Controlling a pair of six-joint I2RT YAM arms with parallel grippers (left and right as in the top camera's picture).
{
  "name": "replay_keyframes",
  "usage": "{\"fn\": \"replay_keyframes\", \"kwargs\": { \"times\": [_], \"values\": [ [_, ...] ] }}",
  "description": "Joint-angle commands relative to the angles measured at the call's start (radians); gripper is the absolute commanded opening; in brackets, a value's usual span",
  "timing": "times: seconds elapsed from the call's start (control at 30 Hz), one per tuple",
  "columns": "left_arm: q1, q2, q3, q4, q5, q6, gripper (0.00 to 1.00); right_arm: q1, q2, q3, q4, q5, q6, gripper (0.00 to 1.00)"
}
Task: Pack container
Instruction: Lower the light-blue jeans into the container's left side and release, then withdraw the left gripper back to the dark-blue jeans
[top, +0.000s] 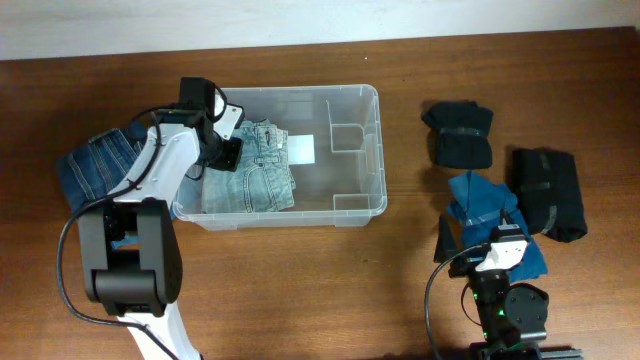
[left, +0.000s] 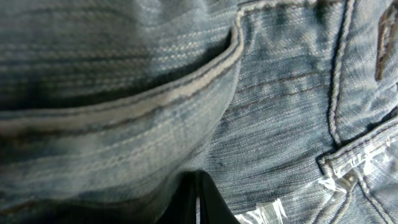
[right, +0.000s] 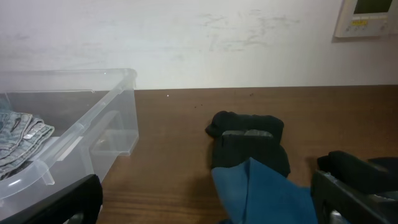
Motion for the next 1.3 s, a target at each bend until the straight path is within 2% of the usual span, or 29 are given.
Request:
{"fn": "replay_keyframes", "kwargs": {
  "times": [0.0,0.2,0.4,0.57,0.63,0.67,0.73,0.93,1.27],
  "values": [
    [0.010,0.029,0.033,-0.023,-0.047,-0.040,0.05,-0.008,-0.005,-0.005,-0.006,0.005,-0.006,0.98],
    [-0.005,0.027,0.153,-0.116,-0.040,-0.043,0.05,-0.008,-0.005,-0.005,-0.006,0.005,-0.006,0.98],
    [-0.019,0.023,0.360,-0.278,-0.040,-0.043,0.05,-0.008,-0.005,-0.005,-0.006,0.005,-0.006,0.98],
    [-0.003,0.020,0.528,-0.428,-0.040,-0.109,0.06,-0.008,-0.005,-0.005,-0.006,0.005,-0.006,0.98],
    [0.024,0.007,0.586,-0.491,-0.039,-0.138,0.22,-0.008,-0.005,-0.005,-0.006,0.005,-0.006,0.98],
    [0.053,-0.010,0.610,-0.527,-0.029,-0.141,0.50,-0.008,-0.005,-0.005,-0.006,0.005,-0.007,0.98],
    [0.089,-0.032,0.612,-0.554,-0.029,-0.141,0.62,-0.008,-0.005,-0.005,-0.006,0.005,-0.006,0.98],
    [0.223,-0.087,0.612,-0.636,0.082,-0.141,0.70,-0.008,-0.005,-0.005,-0.006,0.005,-0.006,0.98],
    [0.455,-0.161,0.612,-0.777,0.111,-0.140,0.72,-0.008,-0.005,-0.005,-0.006,0.005,-0.007,0.98]
  ]
}}
